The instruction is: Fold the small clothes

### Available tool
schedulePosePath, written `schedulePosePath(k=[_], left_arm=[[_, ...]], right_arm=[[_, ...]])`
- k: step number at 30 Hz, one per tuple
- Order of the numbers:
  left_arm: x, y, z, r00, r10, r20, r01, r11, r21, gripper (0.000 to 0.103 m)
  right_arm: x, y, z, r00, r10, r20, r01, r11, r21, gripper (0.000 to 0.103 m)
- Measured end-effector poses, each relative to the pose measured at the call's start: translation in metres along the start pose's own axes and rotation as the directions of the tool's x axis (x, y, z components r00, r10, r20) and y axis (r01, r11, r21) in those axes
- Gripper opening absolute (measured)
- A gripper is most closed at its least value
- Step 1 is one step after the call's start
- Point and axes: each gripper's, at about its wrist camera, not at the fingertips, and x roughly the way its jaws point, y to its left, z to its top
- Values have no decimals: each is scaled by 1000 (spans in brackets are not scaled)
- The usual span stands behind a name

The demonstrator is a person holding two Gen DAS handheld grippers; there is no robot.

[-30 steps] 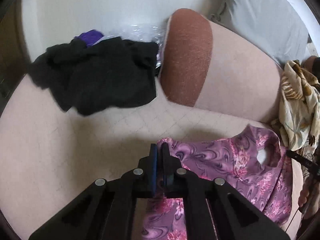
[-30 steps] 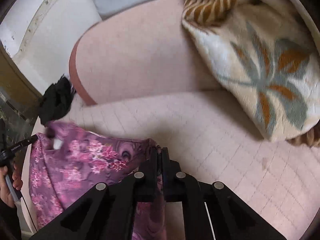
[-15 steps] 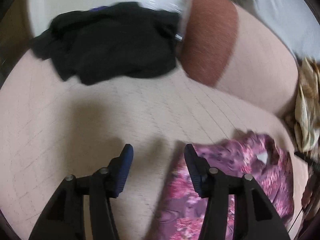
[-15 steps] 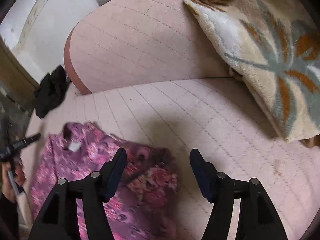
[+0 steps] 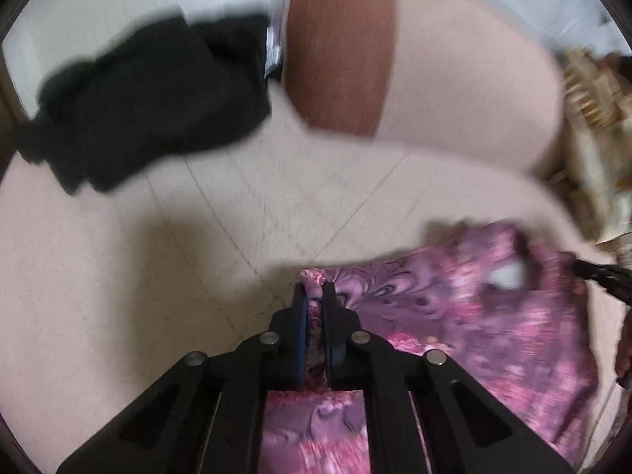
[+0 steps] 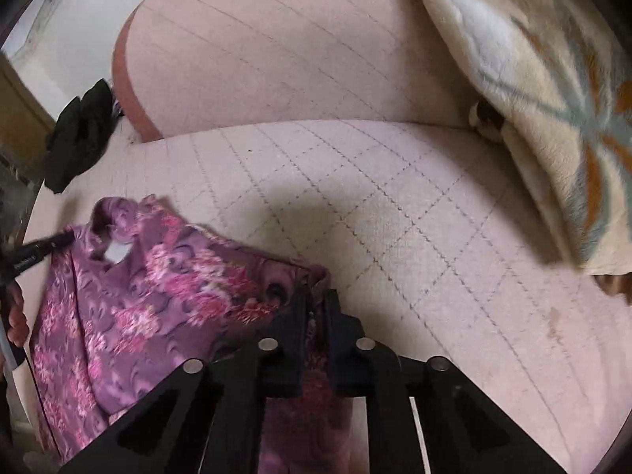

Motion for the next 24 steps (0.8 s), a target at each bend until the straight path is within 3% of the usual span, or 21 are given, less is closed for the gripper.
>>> schedulePosePath(k=[3, 6, 11, 14, 17, 20, 23, 24], left_arm=[[-76, 3, -11, 994, -56, 93, 59, 998, -22, 6], [-157, 2, -45, 980, -116, 160, 119, 993, -12, 6], [-256, -16, -158, 962, -152, 226, 155, 988, 5, 6], [-264, -24, -241, 975, -133, 179, 137, 991, -8, 6], [-219, -20, -314, 990, -134, 53, 140, 980, -142, 6], [-193, -27, -337, 997, -62, -54, 52, 985, -162, 7], [-224, -41, -334, 993, -47, 106, 52, 997, -49, 19], [-228, -39, -335, 992, -51, 117, 59, 996, -63, 32]], right_arm=[[-54, 8, -13, 995, 50, 82, -49, 999, -8, 8], [-121, 21, -51, 983, 87, 159, -80, 996, -48, 8], [-230, 40, -162, 956, 165, 242, -152, 986, -71, 7], [-264, 38, -242, 944, 204, 261, -205, 978, -23, 7], [-249, 38, -309, 953, 207, 222, -230, 969, 85, 7], [-210, 33, -359, 949, 242, 202, -288, 927, 242, 8], [-187, 27, -381, 968, 205, 147, -244, 909, 338, 12], [-189, 25, -381, 962, 226, 154, -267, 898, 349, 16]])
